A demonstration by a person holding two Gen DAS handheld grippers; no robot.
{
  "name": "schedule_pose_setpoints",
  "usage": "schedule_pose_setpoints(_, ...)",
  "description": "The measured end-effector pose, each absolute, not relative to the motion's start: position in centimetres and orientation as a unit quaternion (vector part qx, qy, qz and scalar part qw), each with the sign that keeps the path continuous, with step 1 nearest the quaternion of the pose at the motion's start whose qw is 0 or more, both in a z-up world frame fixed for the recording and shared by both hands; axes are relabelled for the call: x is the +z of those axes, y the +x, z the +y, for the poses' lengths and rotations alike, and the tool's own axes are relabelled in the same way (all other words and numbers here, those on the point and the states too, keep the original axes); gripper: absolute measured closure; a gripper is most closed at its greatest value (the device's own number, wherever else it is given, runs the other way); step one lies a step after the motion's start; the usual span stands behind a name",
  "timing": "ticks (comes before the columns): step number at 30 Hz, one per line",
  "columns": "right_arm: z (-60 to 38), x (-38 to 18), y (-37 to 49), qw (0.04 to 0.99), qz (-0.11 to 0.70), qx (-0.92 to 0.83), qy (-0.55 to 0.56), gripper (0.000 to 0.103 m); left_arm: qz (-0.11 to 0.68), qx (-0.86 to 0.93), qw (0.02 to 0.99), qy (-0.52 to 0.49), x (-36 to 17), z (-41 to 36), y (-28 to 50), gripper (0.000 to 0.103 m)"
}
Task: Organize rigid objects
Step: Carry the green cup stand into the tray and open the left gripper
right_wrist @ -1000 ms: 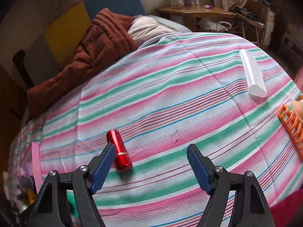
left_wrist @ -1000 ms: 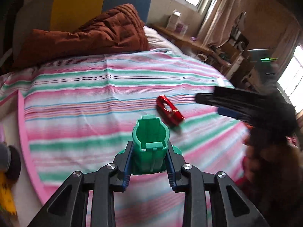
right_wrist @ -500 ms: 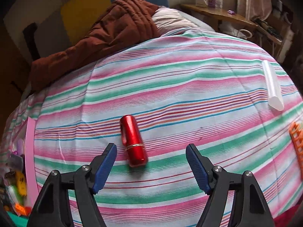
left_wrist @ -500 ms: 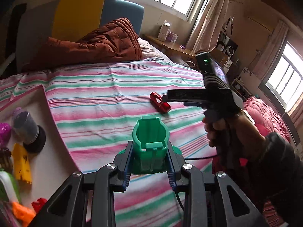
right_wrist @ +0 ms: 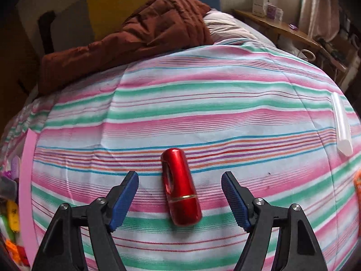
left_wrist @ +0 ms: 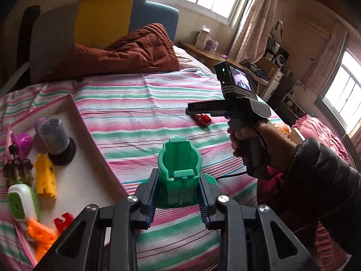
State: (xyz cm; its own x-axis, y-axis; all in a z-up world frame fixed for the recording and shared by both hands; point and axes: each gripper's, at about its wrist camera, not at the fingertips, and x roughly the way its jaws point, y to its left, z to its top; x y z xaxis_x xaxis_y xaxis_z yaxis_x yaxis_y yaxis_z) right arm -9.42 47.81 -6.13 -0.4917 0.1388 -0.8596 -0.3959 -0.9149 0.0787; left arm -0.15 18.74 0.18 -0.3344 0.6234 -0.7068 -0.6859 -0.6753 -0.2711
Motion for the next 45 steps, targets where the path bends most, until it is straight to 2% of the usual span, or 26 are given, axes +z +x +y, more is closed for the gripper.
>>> schedule_pose_setpoints(1,47.5,-6.5,-9.7,0.151,0.123,0.847,-0.494,0.076,0.037,0.819,0.394,-0.416,0.2,18.5,-0.3,0.072)
schedule_pose_setpoints(3,46.0,-6.4,-9.8,0.145,0.077,0.844,-0.51,0.077,0.034,0.824,0.381,-0.418,0.2,18.1,-0.4,0.072)
schedule_pose_setpoints(7,44.6,-6.4,-9.6,0.122,0.057,0.846,-0.516,0.076,0.034,0.833,0.356,-0.421,0.2,17.5,-0.8,0.072)
schedule_pose_setpoints(12,46.0,-6.6,-9.1,0.101,0.107,0.844,-0.516,0.076,0.04,0.84,0.342,-0.42,0.2,17.0,-0.8,0.072)
schedule_pose_setpoints(21,44.9,-6.6,-8.9,0.101,0.059,0.85,-0.514,0.076,0.046,0.84,0.332,-0.426,0.1,16.6,-0.5,0.072)
schedule_pose_setpoints(33,44.3,-6.7,-9.3,0.104,0.043,0.854,-0.509,0.076,0.041,0.842,0.32,-0.431,0.1,15.1,-0.6,0.072)
schedule_pose_setpoints(45,44.1,-6.8,-9.2,0.107,0.026,0.856,-0.506,0.076,-0.037,0.866,0.242,-0.436,0.6,5.7,-3.1,0.072)
